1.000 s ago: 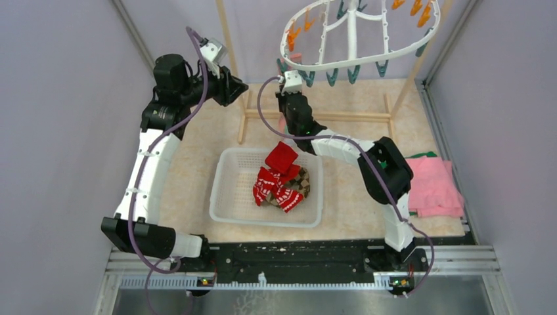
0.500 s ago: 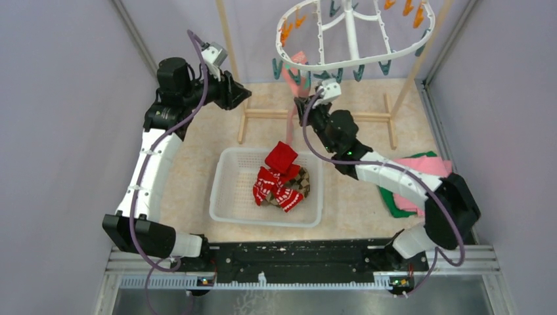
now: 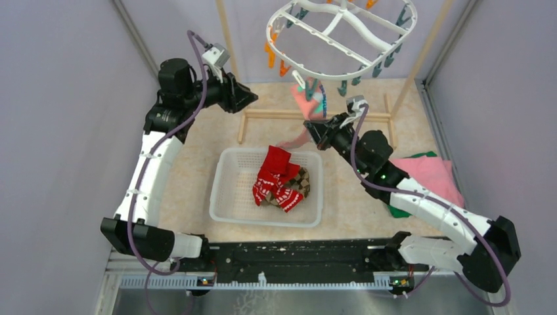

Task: Remove the socks clipped to the hanger

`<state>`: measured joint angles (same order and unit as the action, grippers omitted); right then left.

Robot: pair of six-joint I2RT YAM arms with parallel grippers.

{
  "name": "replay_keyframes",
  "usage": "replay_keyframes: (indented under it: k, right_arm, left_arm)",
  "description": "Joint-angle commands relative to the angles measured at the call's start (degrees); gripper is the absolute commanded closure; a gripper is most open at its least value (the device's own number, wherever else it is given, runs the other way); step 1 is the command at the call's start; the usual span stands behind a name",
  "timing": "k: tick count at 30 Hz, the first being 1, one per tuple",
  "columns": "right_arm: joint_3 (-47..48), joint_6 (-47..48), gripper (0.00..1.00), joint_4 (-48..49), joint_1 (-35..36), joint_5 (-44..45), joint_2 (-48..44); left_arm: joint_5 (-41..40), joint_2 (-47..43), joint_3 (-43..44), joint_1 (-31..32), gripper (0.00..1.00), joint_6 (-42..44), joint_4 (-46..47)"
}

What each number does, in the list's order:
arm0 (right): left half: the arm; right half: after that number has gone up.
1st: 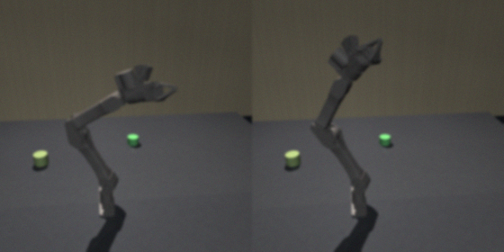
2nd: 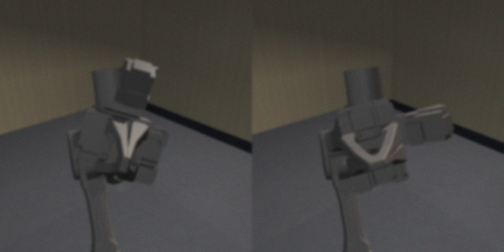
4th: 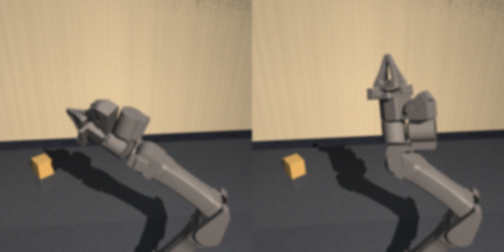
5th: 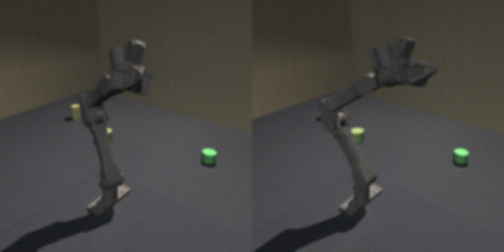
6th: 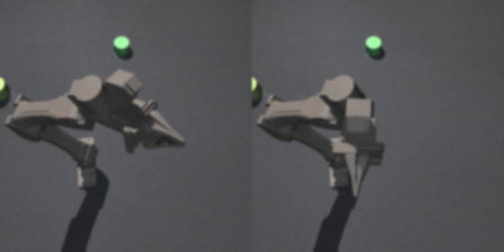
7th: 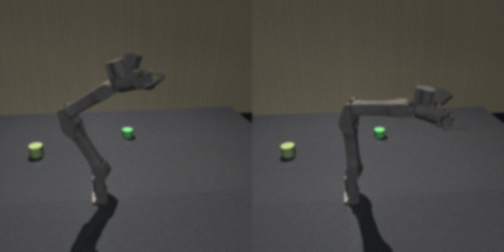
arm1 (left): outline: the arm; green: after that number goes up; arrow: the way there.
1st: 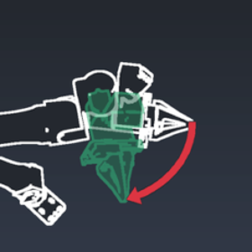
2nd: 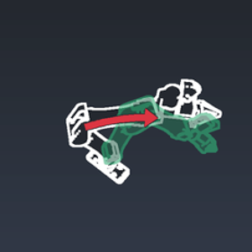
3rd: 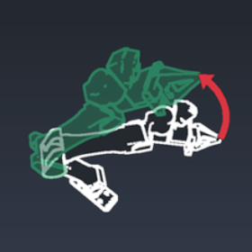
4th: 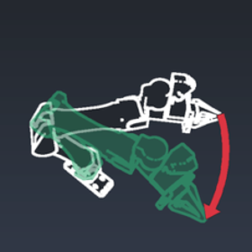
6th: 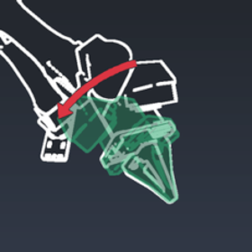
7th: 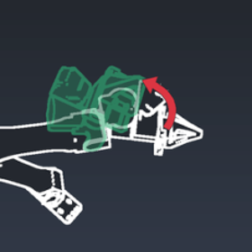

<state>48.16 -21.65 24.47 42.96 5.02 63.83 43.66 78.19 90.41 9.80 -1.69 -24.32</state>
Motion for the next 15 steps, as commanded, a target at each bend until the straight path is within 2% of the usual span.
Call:
replay_keyframes:
  k: [1, 5, 9, 15]
  right_arm:
    - [-2.7, -6.6, 1.0, -4.2, 0.3, -3.3, -7.7]
    - [-5.5, -10.1, 1.0, -3.0, 0.3, -4.3, -11.3]
    - [-3.9, -11.6, 1.0, -4.1, 0.4, -6.0, -9.2]
    - [-2.1, -12.6, 1.0, -3.7, 0.3, -7.4, -6.2]
  left_arm:
    - [1.5, -3.0, 0.2, 4.2, 0.49, -1.4, -0.9]
    - [1.4, -2.8, -0.1, 9.3, 0.35, -3.0, -1.0]
    - [4.5, -1.5, -1.1, 11.1, 0.2, -12.1, 4.4]
    - [9.6, 1.6, -2.2, 11.3, 0.17, -28.4, 16.8]
